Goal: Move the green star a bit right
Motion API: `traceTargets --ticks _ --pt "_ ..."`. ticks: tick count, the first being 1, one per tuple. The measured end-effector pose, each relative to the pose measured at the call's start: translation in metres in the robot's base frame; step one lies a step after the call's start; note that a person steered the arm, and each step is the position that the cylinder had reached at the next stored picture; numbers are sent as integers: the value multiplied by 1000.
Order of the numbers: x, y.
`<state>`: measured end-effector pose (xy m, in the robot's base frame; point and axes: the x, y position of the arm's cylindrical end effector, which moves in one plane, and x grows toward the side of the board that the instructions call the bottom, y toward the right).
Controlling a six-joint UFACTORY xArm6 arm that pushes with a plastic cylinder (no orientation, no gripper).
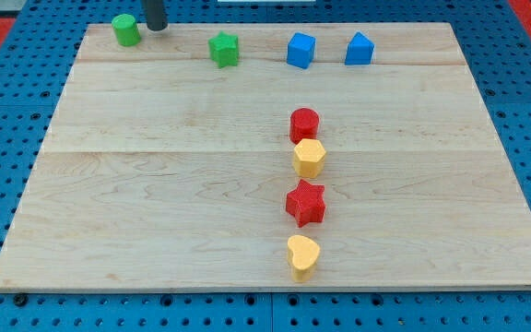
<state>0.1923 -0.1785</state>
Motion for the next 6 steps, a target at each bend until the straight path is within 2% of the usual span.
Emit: traceTargets --ticks 1,2,3,5,6 --pt "8 -17" --pt "15 2" --pt "8 69" --pt "71 75" --pt "86 105"
